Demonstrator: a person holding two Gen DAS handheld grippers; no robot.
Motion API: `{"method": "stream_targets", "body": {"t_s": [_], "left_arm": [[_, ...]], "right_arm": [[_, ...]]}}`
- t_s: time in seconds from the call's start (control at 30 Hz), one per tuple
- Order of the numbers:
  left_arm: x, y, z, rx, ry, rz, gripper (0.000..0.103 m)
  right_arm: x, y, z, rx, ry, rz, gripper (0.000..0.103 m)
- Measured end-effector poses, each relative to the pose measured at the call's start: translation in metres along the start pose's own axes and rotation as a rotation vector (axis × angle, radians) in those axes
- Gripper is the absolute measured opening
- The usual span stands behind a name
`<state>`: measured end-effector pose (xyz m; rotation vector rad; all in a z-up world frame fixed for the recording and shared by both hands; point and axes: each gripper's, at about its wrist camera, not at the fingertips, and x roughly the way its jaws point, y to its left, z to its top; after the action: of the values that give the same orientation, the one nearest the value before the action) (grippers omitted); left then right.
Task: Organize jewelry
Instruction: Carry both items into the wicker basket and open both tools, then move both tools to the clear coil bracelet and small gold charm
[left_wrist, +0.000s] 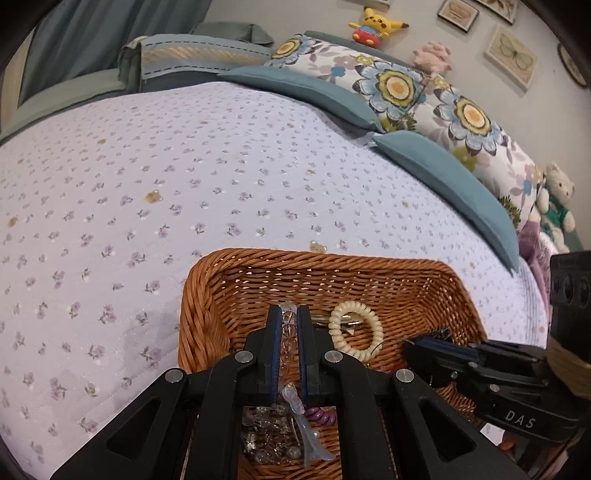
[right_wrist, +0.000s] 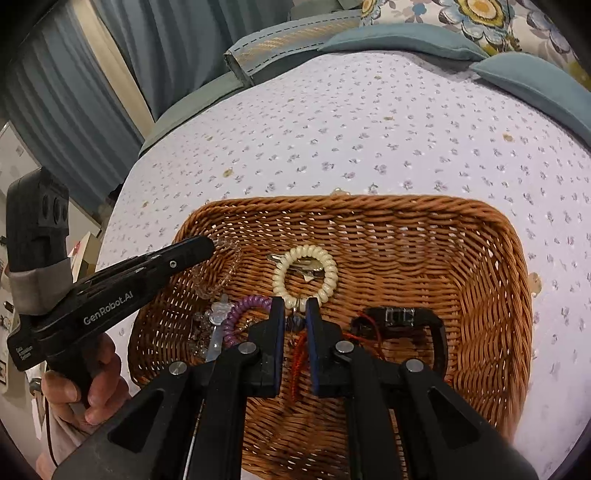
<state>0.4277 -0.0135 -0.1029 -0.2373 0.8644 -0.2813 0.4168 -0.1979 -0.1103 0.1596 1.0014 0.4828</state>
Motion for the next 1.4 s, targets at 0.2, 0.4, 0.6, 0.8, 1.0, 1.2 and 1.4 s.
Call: {"method": "stream_targets", "body": {"t_s": [0.2,0.4,0.6,0.8,1.0,1.2,1.4], "left_arm": [[-0.018,-0.004,-0.003,-0.007,-0.013,-0.034,0.056],[-0.073,-0.011,-0.015,0.0,-0.105,-0.088,0.056],[-0.135,-0.033,-0.037,0.048,-0.177,-0.125,0.056],[-0.182,-0.063,-0.068,0.129,-0.209,-0.158,0.056],[-0.201,-0.075,-0.108,0.135,-0.187,-0.164,0.056],[-0.193,-0.067,-0.157,0.066,-0.136,-0.129,0.056],[-0.166,-0.061,-0.197,0.021,-0.052,-0.081,0.056]], "right_arm": [[-0.026,-0.008,-0.007,0.015,-0.045,0.013,0.044],[-0.078,-0.003,-0.027,-0.008,-0.117,-0.007,0.044],[-0.135,0.009,-0.068,-0.074,-0.171,-0.057,0.044],[-0.161,0.015,-0.108,-0.089,-0.162,-0.069,0.044],[-0.165,0.01,-0.149,-0.042,-0.123,-0.061,0.044],[-0.148,0.014,-0.189,-0.026,-0.091,-0.093,0.044],[-0.129,0.021,-0.225,-0.037,-0.033,-0.133,0.044]]}}
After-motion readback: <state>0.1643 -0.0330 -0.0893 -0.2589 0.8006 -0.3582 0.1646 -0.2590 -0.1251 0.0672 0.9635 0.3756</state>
